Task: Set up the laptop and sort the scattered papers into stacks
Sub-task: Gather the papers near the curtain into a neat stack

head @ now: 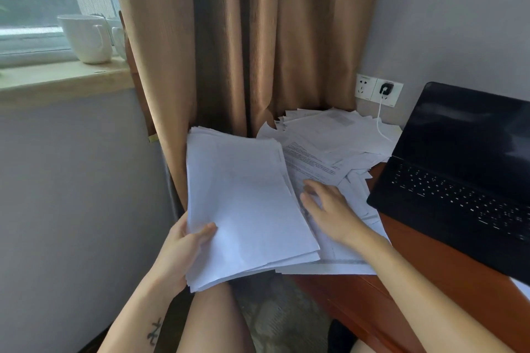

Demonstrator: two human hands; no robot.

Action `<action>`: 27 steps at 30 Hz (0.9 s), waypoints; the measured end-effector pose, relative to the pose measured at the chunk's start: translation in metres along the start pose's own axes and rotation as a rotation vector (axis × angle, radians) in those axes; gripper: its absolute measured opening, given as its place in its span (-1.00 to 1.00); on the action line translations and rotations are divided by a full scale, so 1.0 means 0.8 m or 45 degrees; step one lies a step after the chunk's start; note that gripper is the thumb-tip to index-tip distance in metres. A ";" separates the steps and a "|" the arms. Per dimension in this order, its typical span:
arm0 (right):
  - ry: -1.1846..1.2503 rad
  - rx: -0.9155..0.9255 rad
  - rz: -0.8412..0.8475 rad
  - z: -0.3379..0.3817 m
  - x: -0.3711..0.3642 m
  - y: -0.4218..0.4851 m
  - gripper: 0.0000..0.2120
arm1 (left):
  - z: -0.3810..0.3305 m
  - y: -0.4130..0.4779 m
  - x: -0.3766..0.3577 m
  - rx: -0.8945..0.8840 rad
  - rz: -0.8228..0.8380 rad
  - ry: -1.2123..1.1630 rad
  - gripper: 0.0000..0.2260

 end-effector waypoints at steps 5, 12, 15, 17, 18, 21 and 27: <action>-0.113 0.115 -0.016 0.010 0.010 0.015 -0.54 | -0.007 0.008 0.040 -0.066 -0.214 0.002 -0.73; -0.458 0.101 0.120 0.037 -0.022 0.030 -0.20 | -0.015 0.008 0.087 -0.117 -0.386 -0.016 -0.74; -0.606 0.068 0.089 0.038 -0.028 0.038 -0.10 | -0.014 0.009 0.102 -0.113 -0.413 -0.033 -0.72; -0.619 0.074 0.052 0.039 -0.028 0.043 -0.18 | -0.014 0.009 0.107 -0.115 -0.419 -0.041 -0.73; -0.616 0.088 0.034 0.039 -0.027 0.045 -0.25 | -0.014 0.008 0.108 -0.114 -0.416 -0.040 -0.74; -0.584 0.166 -0.042 0.041 -0.021 0.048 -0.51 | -0.011 0.007 0.107 -0.102 -0.406 -0.054 -0.76; -0.253 0.116 -0.112 0.037 -0.008 0.049 -0.61 | -0.008 0.006 0.101 -0.091 -0.373 -0.086 -0.76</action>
Point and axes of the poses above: each hand's wrist, its own y-axis towards the middle knuckle, its own x-axis out of the back of the hand, z = x × y, the point moved 4 cm from there along y, towards the middle knuckle, and after that the axes turned 10 degrees about -x, right-handed, at the moved point
